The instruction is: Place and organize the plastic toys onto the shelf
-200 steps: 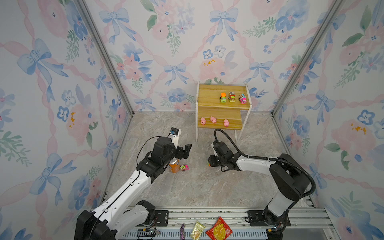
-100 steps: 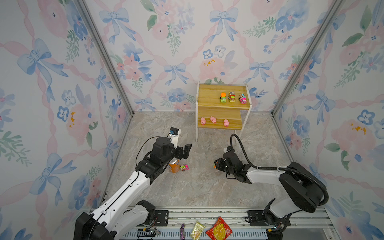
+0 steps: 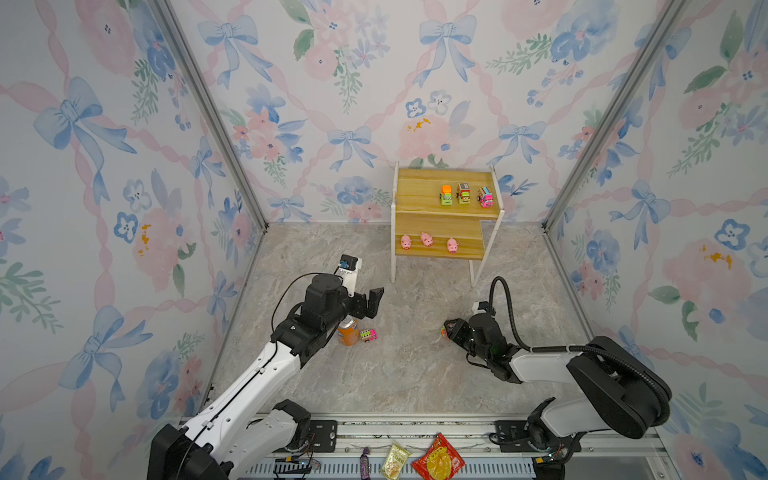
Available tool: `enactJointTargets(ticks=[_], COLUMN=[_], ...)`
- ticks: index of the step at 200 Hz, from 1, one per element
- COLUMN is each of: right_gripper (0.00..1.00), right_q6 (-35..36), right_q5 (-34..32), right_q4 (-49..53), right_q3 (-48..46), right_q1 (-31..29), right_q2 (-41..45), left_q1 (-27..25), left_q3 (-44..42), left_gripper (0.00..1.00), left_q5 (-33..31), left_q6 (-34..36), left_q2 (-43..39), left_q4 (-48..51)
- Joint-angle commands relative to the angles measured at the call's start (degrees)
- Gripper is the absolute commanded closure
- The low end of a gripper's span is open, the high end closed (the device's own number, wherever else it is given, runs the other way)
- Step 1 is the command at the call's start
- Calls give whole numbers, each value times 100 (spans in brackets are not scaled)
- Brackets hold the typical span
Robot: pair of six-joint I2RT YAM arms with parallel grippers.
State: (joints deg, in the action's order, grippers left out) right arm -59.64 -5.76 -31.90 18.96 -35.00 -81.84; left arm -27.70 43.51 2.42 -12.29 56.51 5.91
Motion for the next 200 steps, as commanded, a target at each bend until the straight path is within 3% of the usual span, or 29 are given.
enactJointTargets(ticks=[1, 33, 75, 152, 200], right_gripper=[48, 43, 39, 34, 33], right_q6=[325, 1072, 1847, 2343, 2935], right_q5=[-9, -543, -2038, -3548, -3599], right_q4=[450, 2288, 4620, 6621, 7379], right_q3=[-26, 484, 1765, 3939, 4786], right_q1=[140, 134, -659, -2242, -2476], right_q2=[456, 1240, 1261, -848, -2018], left_q1=[37, 37, 37, 28, 11], left_q3=[97, 97, 114, 88, 79], left_gripper=[2, 2, 2, 2, 2], left_q5=[49, 49, 70, 76, 85], left_q6=[-80, -80, -96, -107, -107], left_q2=[-68, -55, -50, -175, -220], left_q4=[19, 22, 24, 24, 28])
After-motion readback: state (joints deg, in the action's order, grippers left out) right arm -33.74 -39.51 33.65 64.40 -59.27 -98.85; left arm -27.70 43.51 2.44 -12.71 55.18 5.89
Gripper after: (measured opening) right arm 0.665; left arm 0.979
